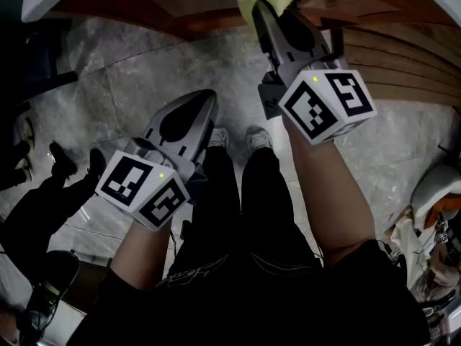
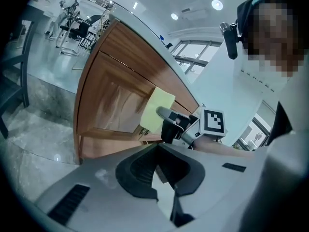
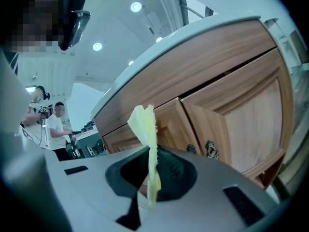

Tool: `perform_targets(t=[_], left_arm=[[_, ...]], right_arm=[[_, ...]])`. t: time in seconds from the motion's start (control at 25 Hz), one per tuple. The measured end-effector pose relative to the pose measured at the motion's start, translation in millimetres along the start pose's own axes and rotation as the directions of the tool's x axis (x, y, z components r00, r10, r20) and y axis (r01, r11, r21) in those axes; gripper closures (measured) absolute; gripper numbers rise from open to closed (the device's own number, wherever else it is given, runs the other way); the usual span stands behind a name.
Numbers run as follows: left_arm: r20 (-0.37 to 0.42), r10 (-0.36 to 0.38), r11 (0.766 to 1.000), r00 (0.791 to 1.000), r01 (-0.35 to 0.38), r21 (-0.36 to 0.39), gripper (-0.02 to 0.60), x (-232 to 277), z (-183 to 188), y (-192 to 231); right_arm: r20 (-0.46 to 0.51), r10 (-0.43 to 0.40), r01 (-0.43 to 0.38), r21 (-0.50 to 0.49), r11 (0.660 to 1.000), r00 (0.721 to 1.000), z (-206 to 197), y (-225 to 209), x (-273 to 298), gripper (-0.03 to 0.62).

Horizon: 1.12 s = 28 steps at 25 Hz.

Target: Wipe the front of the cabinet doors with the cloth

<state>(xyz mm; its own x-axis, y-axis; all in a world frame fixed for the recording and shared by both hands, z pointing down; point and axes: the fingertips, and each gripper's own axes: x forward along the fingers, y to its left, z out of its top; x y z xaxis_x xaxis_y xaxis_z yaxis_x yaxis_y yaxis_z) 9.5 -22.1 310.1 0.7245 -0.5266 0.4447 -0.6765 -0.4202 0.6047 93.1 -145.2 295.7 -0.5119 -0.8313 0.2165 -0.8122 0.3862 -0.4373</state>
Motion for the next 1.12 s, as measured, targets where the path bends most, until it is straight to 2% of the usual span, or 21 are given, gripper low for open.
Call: perform_targets(t=[0.4,0.68,0.84,1.12], left_arm=[[-0.009,-0.010,1.000,1.000,0.010,0.025,0.575,21,-10,-23],[-0.027,-0.008,1.000,1.000,0.008,0.004,0.575,35,-20,-26],[-0.032,-0.010,1.000,0.999,0.010,0.010,0.575,34,-20,-28],[0.002,0.030,1.000,1.000,-0.030,-0.007,0.575,22,-8,-8]], right_arm=[[0.022,-0.074,0.074,0.002,0.997,0.997,17,-50,-29,0.553],[0.052,-0.104,0.103,0.019,0.995,0.993,26,-73,-40,0.553],[0.050,-0.124,0.123,0.032,0.992,0.991,26,-77,-48,0.553],[0.053,-0.103,0.102,0.031,0.994,0.993,21,-57,-51,0.553]])
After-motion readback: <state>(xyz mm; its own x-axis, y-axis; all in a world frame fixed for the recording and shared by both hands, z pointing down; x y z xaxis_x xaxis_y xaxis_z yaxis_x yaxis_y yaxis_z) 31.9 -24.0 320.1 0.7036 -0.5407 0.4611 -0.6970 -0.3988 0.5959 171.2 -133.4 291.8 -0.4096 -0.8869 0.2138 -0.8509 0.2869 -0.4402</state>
